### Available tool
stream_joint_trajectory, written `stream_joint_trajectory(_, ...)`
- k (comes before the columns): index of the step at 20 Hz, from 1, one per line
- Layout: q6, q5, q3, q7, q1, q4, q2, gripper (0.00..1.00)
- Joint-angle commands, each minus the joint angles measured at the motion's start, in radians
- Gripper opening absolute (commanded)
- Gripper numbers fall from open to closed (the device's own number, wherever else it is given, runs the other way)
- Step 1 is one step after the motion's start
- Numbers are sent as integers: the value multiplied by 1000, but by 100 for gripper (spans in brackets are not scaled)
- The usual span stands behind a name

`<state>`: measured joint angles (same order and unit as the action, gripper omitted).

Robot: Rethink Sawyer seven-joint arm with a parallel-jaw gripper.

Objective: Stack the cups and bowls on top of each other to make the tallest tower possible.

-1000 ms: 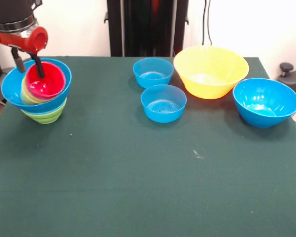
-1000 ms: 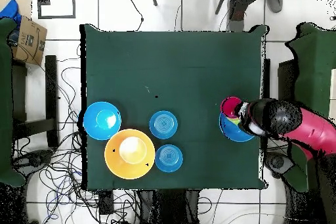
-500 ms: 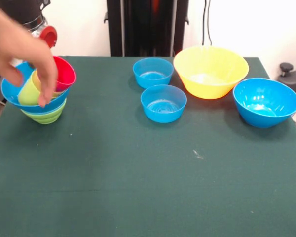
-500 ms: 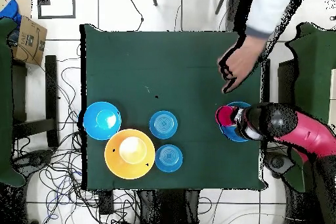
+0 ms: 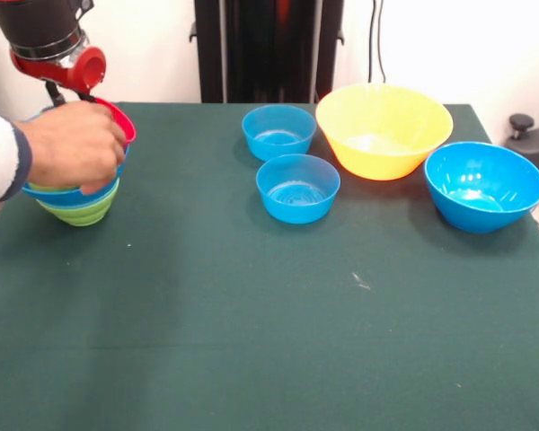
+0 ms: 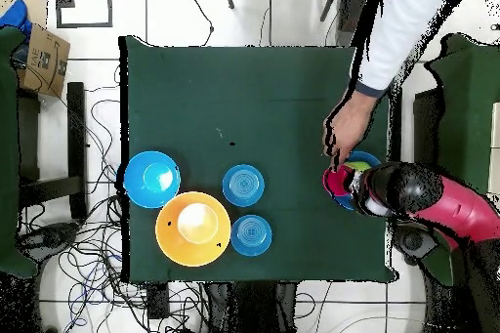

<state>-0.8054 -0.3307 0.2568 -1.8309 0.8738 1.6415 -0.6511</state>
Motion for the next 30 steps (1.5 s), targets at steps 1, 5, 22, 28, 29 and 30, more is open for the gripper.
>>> stream_joint_trajectory(1, -54, -54, -30, 23, -9, 17, 51, 100)
stream_joint_trajectory(5, -52, -51, -40, 21, -17, 19, 47, 100)
stream_joint_trajectory(22, -88, -28, -54, 27, -42, 7, 28, 100)
stream_joint_trajectory(28, -82, -26, -52, 28, -38, 10, 32, 100)
stream_joint_trajectory(29, -83, -26, -52, 28, -38, 8, 34, 100)
stream_joint_trajectory(30, -83, -25, -52, 27, -38, 9, 34, 100)
